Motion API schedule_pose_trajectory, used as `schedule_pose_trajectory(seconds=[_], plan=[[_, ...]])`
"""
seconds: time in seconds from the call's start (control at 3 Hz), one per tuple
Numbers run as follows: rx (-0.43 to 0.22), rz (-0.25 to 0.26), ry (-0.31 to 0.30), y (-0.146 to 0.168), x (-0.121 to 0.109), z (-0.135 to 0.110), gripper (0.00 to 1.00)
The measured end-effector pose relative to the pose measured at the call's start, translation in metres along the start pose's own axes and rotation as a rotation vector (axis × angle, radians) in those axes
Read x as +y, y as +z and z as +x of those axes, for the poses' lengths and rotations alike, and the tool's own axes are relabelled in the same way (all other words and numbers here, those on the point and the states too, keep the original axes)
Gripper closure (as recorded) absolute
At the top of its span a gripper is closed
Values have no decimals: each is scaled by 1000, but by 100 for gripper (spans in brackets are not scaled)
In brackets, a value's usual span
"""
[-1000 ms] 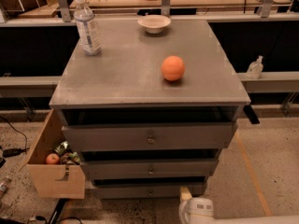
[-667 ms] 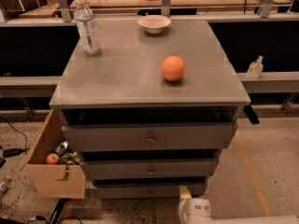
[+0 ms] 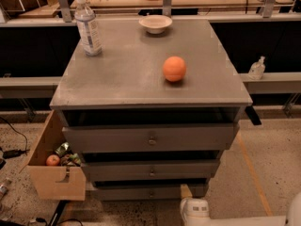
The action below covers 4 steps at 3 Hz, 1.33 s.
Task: Open bottom drawer
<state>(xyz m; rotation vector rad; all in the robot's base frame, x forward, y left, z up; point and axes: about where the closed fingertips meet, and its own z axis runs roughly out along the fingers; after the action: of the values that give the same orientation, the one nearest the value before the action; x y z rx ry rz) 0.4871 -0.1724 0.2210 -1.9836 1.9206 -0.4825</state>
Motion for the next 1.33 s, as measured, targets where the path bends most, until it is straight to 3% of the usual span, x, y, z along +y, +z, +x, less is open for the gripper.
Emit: schedule_pose_trajectory(seconds=[0.33, 1.0, 1.33], plan=[[17, 3, -19, 16, -3, 6, 0], [47, -56, -43, 42, -18, 11, 0], [68, -116, -67, 49, -29, 6, 18]])
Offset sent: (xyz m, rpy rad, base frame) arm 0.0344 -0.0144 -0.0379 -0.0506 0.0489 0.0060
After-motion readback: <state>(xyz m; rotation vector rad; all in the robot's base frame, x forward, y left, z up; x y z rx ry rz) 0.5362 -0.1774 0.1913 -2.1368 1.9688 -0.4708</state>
